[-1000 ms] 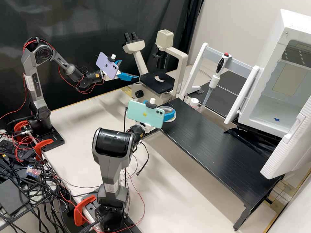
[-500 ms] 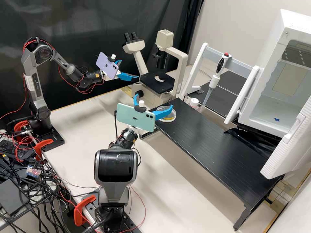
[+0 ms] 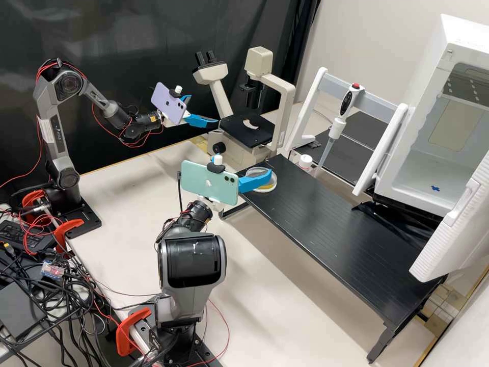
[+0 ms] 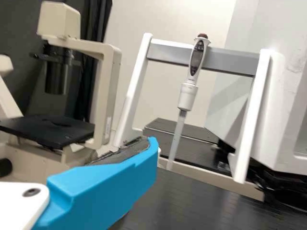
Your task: Move the petri dish to the bench
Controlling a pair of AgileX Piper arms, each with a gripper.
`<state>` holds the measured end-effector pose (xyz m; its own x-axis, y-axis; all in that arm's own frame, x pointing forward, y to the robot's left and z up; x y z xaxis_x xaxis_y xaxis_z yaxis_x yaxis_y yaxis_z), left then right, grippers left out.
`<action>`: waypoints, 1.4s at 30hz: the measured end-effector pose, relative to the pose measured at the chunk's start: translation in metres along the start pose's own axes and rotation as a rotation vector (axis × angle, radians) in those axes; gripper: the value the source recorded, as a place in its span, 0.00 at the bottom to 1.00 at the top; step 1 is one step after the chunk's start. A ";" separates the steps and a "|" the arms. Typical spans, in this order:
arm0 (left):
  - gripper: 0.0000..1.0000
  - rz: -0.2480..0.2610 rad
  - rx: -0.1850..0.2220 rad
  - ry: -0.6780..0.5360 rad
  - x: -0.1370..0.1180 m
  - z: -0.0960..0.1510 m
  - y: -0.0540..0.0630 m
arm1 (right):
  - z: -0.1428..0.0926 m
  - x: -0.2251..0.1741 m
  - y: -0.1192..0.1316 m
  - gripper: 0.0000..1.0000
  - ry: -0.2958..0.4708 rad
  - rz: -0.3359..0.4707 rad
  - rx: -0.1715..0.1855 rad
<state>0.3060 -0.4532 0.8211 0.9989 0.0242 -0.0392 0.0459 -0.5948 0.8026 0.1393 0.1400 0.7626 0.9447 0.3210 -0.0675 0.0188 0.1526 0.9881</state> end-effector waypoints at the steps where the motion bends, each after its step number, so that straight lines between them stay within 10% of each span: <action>1: 1.00 0.000 0.000 0.000 0.000 0.000 0.000 | 0.000 0.000 0.000 1.00 -0.005 -0.002 -0.010; 7: 1.00 0.000 0.000 0.000 0.000 0.000 0.000 | -0.001 -0.004 0.000 1.00 -0.025 -0.013 -0.063; 42: 1.00 0.000 0.000 0.000 0.000 0.000 0.000 | -0.009 -0.004 0.001 1.00 -0.089 -0.032 -0.055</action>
<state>0.3060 -0.4532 0.8211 0.9989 0.0242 -0.0392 0.0459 -0.5948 0.8026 0.1325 0.1474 0.7627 0.9692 0.2317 -0.0840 0.0337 0.2130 0.9765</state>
